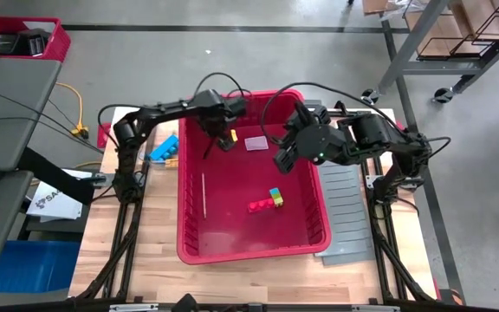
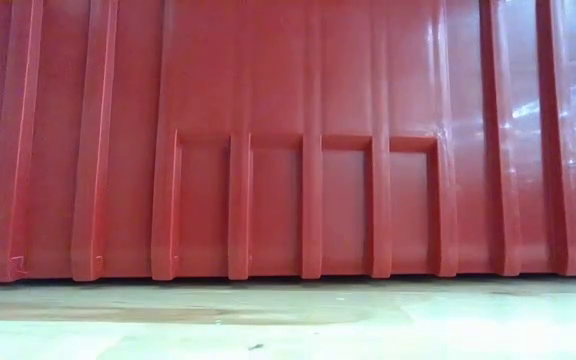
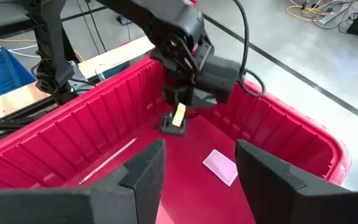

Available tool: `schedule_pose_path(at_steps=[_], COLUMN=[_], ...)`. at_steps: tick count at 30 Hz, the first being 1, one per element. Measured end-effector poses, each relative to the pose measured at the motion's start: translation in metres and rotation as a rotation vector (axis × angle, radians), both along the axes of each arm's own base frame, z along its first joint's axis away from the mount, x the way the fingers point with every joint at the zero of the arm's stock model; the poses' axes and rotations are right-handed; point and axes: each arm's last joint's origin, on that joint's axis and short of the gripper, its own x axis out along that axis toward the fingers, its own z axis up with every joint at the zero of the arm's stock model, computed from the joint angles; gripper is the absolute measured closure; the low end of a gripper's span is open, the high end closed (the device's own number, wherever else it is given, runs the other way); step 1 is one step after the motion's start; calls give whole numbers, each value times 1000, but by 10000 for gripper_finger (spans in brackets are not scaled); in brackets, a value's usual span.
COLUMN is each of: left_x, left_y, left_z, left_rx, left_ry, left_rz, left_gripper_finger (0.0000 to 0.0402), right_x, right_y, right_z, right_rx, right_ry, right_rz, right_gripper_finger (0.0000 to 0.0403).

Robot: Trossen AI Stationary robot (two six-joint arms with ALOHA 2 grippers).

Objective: Sort Items/Unsort Items

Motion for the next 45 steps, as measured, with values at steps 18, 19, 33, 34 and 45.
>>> schedule_pose_path(at_steps=[18, 19, 33, 34, 45], left_x=[-18, -19, -29, -29, -4], left_y=[16, 16, 12, 11, -30], left_z=[-60, -64, -104, -105, -104], left_rx=[-12, -16, -30, -38, -64], left_ry=[-46, -39, -82, -87, -107], left_rz=[211, 212, 211, 213, 82], left_gripper_finger=[116, 116, 146, 166, 381], right_x=[0, 0, 0, 0, 0], right_y=[0, 0, 0, 0, 1], right_z=[0, 0, 0, 0, 0], right_rx=[0, 1, 71, 73, 75], right_ry=[-1, -1, -42, -42, -40], right_rz=[0, 0, -34, -30, -26], right_gripper_finger=[217, 217, 217, 217, 217])
